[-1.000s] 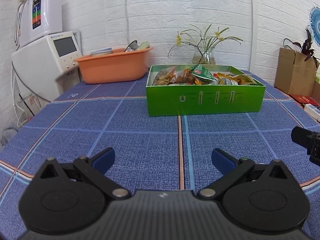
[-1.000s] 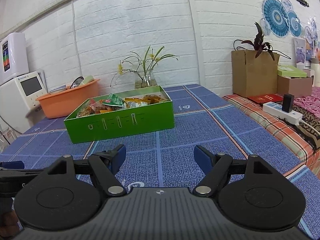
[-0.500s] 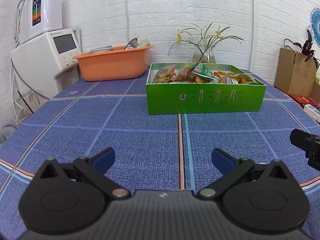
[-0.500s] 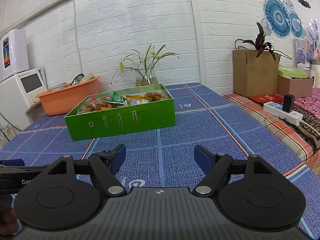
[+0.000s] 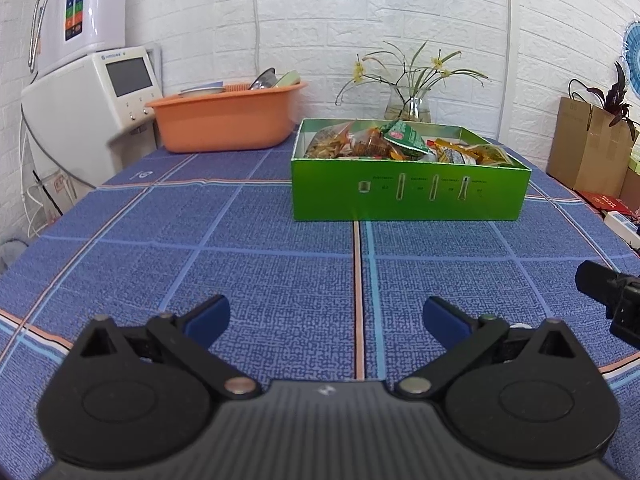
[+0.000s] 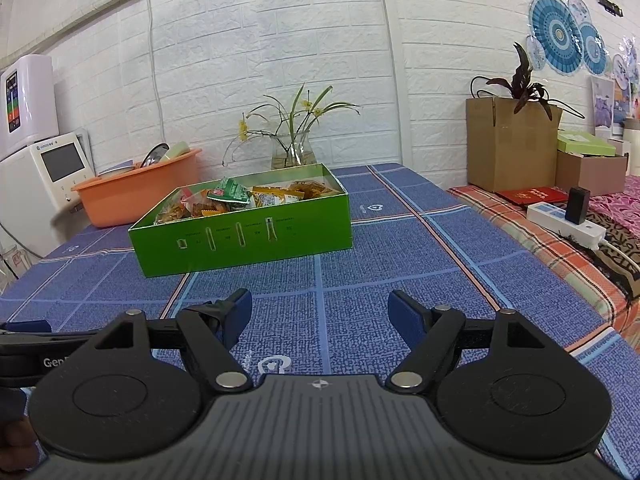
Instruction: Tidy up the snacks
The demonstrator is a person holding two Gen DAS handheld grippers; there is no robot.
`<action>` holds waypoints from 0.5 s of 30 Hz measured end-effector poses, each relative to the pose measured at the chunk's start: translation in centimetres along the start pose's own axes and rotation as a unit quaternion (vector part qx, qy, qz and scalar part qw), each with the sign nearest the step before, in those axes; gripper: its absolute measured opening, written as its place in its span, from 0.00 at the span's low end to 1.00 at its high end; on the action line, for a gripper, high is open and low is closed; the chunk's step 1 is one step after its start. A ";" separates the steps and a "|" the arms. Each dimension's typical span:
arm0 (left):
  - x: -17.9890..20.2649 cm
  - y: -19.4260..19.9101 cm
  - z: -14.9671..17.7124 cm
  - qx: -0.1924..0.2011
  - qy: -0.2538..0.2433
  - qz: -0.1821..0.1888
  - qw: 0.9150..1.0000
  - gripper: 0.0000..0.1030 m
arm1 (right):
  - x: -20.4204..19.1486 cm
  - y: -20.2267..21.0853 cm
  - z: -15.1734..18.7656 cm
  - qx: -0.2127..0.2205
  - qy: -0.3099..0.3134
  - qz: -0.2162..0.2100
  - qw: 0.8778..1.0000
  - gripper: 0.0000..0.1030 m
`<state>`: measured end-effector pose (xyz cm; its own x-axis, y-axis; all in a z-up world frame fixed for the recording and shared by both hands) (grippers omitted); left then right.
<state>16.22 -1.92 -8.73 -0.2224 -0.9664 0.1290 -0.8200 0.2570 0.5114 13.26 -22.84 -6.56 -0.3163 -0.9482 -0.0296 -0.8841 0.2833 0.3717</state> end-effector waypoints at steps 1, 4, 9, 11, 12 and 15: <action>0.0 0.0 0.0 0.000 0.000 0.000 1.000 1.00 | 0.0 0.0 0.0 0.000 0.000 0.000 1.000 1.00; 0.0 0.0 0.0 0.000 0.001 0.001 1.000 1.00 | 0.0 0.0 0.0 0.000 0.000 0.001 1.000 1.00; 0.1 0.0 0.1 -0.001 0.001 0.003 1.000 1.00 | 0.1 0.1 0.0 0.003 0.001 0.003 1.000 1.00; 0.0 -0.1 0.1 -0.004 0.006 0.007 1.000 1.00 | 0.2 0.2 0.1 0.003 0.001 0.003 1.000 1.00; 0.0 -0.2 0.1 -0.006 0.009 0.007 1.000 1.00 | 0.2 0.2 0.1 0.003 0.001 0.003 1.000 1.00; 0.0 -0.3 0.2 -0.009 0.018 0.014 1.000 1.00 | 0.2 0.2 0.1 0.002 0.001 0.003 1.000 1.00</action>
<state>16.32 -1.94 -9.07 -0.2255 -0.9589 0.1725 -0.8037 0.2831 0.5233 12.97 -22.97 -6.58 -0.3205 -0.9469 -0.0264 -0.8837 0.2889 0.3683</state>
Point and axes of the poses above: each gripper's, at about its wrist camera, not at the fingertips, and y roughly against the way its jaws point, x to its right, z to its underside, the point moved 10 cm from there along -y, roughly the way its jaws point, and after that the axes turned 14 degrees about z, right-handed, at the moved point
